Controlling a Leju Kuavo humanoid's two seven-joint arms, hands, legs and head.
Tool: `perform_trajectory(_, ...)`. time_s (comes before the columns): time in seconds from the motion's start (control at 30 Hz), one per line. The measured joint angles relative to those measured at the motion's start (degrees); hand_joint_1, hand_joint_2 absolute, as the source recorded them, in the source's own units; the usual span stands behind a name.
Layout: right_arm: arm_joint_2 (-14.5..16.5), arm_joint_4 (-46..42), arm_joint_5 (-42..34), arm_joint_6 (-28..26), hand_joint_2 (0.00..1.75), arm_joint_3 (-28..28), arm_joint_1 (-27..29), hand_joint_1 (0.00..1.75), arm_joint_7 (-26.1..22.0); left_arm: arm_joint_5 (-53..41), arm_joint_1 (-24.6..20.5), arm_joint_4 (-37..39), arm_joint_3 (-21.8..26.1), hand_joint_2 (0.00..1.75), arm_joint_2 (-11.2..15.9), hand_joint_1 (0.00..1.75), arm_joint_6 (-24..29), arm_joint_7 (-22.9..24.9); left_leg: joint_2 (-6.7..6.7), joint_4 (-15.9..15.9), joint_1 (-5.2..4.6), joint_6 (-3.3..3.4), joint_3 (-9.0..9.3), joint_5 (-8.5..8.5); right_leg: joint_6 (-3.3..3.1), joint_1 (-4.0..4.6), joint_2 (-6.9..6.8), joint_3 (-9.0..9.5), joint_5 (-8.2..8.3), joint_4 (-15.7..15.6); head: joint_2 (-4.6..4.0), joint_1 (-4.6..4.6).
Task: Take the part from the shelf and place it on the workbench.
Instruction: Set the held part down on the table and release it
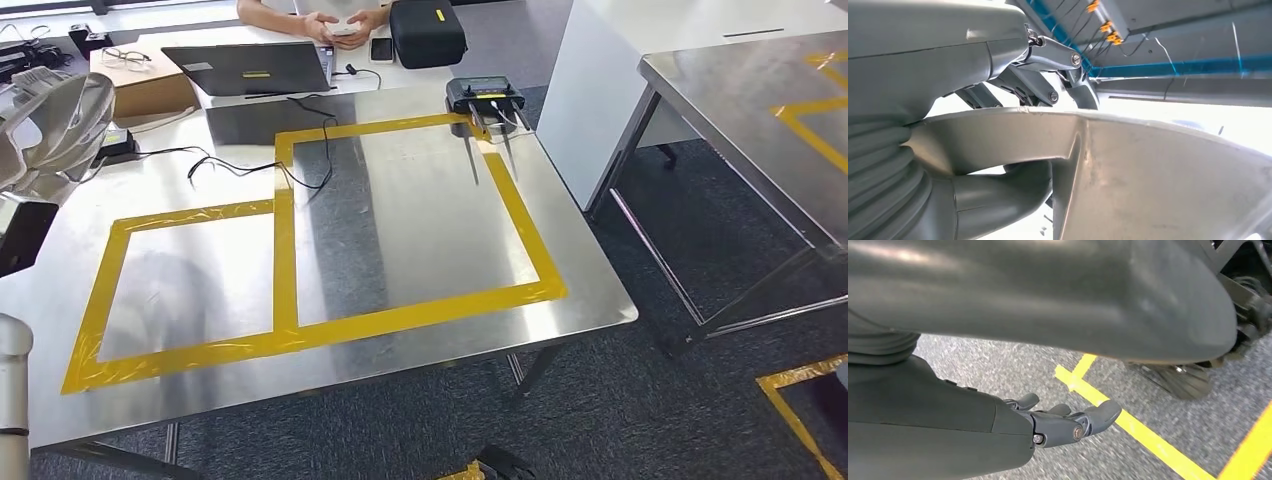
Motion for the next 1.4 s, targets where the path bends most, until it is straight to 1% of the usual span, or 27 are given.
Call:
perform_trajectory(0.03, -0.01, 0.00, 0.13, 0.00, 0.00, 0.01, -0.08, 0.00, 0.09, -3.36, -1.00, 2.07, -0.70, 1.75, 0.71, 1.75, -0.09, 3.05, -0.05, 0.00, -0.03, -0.21, 0.29, -0.38, -0.42, 0.22, -0.02, 0.47, 2.78, -3.12, 0.00, 0.01)
perform_trajectory(0.07, -0.01, 0.00, 0.32, 0.01, 0.00, 0.02, -0.19, 0.00, 0.20, -6.28, -2.25, 4.42, -1.69, 1.75, 1.55, 1.75, -0.49, 6.44, -0.10, -0.08, -0.04, -0.51, 0.39, -0.64, -0.78, 0.47, 0.00, 0.78, 4.71, -5.15, 0.00, 0.01)
perform_trajectory(0.1, 0.00, 0.01, 0.55, 0.05, 0.00, 0.05, -0.28, 0.00, 0.28, -8.52, -3.74, 7.08, -3.17, 1.75, 2.55, 1.75, -1.67, 10.24, -0.13, 0.05, -0.10, -0.79, 0.37, -0.79, -0.90, 0.55, 0.06, 0.86, 5.52, -5.99, 0.00, 0.03)
perform_trajectory(0.13, 0.02, 0.01, 0.81, 0.09, 0.00, 0.08, -0.41, 0.00, 0.29, -10.29, -5.52, 10.15, -5.47, 1.75, 3.67, 1.75, -3.79, 14.52, -0.05, -0.06, -0.13, -0.84, 0.35, -0.85, -0.79, 0.57, 0.10, 0.99, 5.59, -6.19, 0.00, 0.05)
perform_trajectory(0.17, 0.05, 0.01, 1.04, 0.14, 0.00, 0.12, -0.52, 0.00, 0.20, -11.40, -7.33, 13.35, -8.93, 1.75, 5.05, 1.75, -6.50, 18.73, 0.15, -0.14, -0.14, -0.86, 0.41, -0.88, -0.78, 0.59, 0.21, 1.13, 5.99, -6.32, 0.00, 0.07)
perform_trajectory(0.2, 0.06, 0.01, 1.19, 0.16, 0.00, 0.15, -0.64, 0.00, 0.05, -12.07, -8.92, 16.31, -13.18, 1.75, 6.53, 1.75, -9.23, 22.04, 0.40, -0.22, -0.17, -0.80, 0.55, -0.91, -0.78, 0.56, 0.33, 1.19, 6.12, -6.38, 0.00, 0.06)
perform_trajectory(0.23, 0.06, 0.01, 1.28, 0.13, 0.00, 0.16, -0.79, 0.00, -0.08, -12.34, -10.19, 18.75, -17.48, 1.75, 7.85, 1.75, -11.29, 24.15, 0.63, -0.52, -0.15, -0.76, 0.74, -0.94, -0.88, 0.61, 0.43, 1.21, 5.99, -6.35, 0.00, 0.05)
perform_trajectory(0.3, 0.07, 0.01, 1.32, 0.07, 0.00, 0.16, -1.03, 0.00, -0.25, -12.60, -11.78, 22.24, -24.65, 1.75, 9.87, 1.75, -13.46, 25.65, 0.90, -0.83, -0.14, -0.96, 0.99, -1.03, -1.16, 0.65, 0.65, 1.23, 5.84, -6.32, 0.00, 0.05)
perform_trajectory(0.37, 0.13, 0.02, 1.27, 0.06, 0.00, 0.17, -1.15, 0.00, -0.39, -12.69, -13.28, 25.08, -29.54, 1.75, 11.12, 1.75, -15.36, 26.62, 1.02, -1.04, -0.13, -1.04, 1.14, -1.08, -1.30, 0.66, 0.74, 1.25, 5.76, -6.30, 0.00, 0.07)
perform_trajectory(0.43, 0.20, 0.02, 1.05, 0.07, 0.00, 0.19, -1.17, 0.00, -0.49, -12.45, -14.55, 27.31, -33.21, 1.75, 12.12, 0.87, -17.71, 28.06, 1.07, -1.18, -0.13, -1.20, 1.27, -1.09, -1.42, 0.66, 0.77, 1.28, 5.69, -6.29, 0.00, 0.07)
perform_trajectory(0.5, 0.22, 0.01, 0.73, 0.07, 0.00, 0.18, -1.18, 0.00, -0.52, -12.25, -15.54, 29.00, -35.69, 1.75, 12.71, 0.00, -19.90, 29.41, 1.03, -1.25, -0.12, -1.41, 1.34, -1.06, -1.50, 0.68, 0.72, 1.32, 5.64, -6.28, 0.00, 0.07)
perform_trajectory(0.57, 0.22, 0.01, 0.49, 0.07, 0.00, 0.17, -1.19, 0.00, -0.44, -12.05, -16.46, 30.32, -37.41, 1.75, 12.99, 0.00, -21.22, 29.96, 0.94, -1.27, -0.09, -1.56, 1.34, -1.01, -1.52, 0.72, 0.59, 1.37, 5.63, -6.28, 0.00, 0.07)
perform_trajectory(0.63, 0.22, 0.02, 0.44, 0.07, 0.00, 0.16, -1.18, 0.00, -0.20, -11.46, -17.13, 31.19, -38.32, 1.75, 13.06, 0.00, -21.25, 29.85, 0.84, -1.27, -0.08, -1.65, 1.34, -0.95, -1.54, 0.72, 0.48, 1.44, 5.65, -6.27, 0.00, 0.07)
perform_trajectory(0.93, 0.22, 0.02, 0.52, 0.07, 0.00, 0.16, -1.16, 0.00, 0.00, -11.03, -17.89, 33.04, -39.29, 1.75, 13.06, 0.00, -20.67, 29.70, 0.78, -1.14, -0.18, -1.68, 1.51, -0.93, -1.52, 0.60, 0.46, 1.72, 5.73, -6.28, 0.00, 0.07)
perform_trajectory(1.07, 0.22, 0.02, 0.53, 0.07, 0.00, 0.16, -1.17, 0.00, 0.00, -10.87, -18.04, 33.42, -39.31, 0.00, 12.99, 0.00, -20.29, 29.32, 0.77, -1.09, -0.21, -1.67, 1.51, -0.94, -1.52, 0.58, 0.46, 1.74, 5.74, -6.28, 0.00, 0.07)
perform_trajectory(1.17, 0.22, 0.02, 0.44, 0.07, 0.00, 0.16, -1.23, 0.00, -0.13, -10.71, -18.23, 33.58, -39.31, 0.00, 12.69, 0.00, -19.54, 28.66, 0.77, -1.08, -0.22, -1.67, 1.51, -0.94, -1.51, 0.57, 0.45, 1.76, 5.74, -6.28, 0.00, 0.07)
perform_trajectory(1.3, 0.23, 0.02, 0.31, 0.07, 0.00, 0.16, -1.53, 0.00, -0.17, -10.21, -18.66, 33.64, -39.31, 1.75, 12.02, 0.00, -18.56, 27.27, 0.75, -1.07, -0.23, -1.66, 1.51, -0.94, -1.49, 0.55, 0.44, 1.78, 5.75, -6.28, 0.00, 0.07)
perform_trajectory(1.4, 0.24, 0.02, 0.18, 0.07, 0.00, 0.16, -1.62, 0.00, -0.10, -9.76, -18.88, 33.68, -39.31, 1.75, 11.60, 0.00, -18.03, 26.10, 0.75, -1.07, -0.24, -1.65, 1.53, -0.95, -1.48, 0.54, 0.44, 1.79, 5.76, -6.28, 0.00, 0.07)
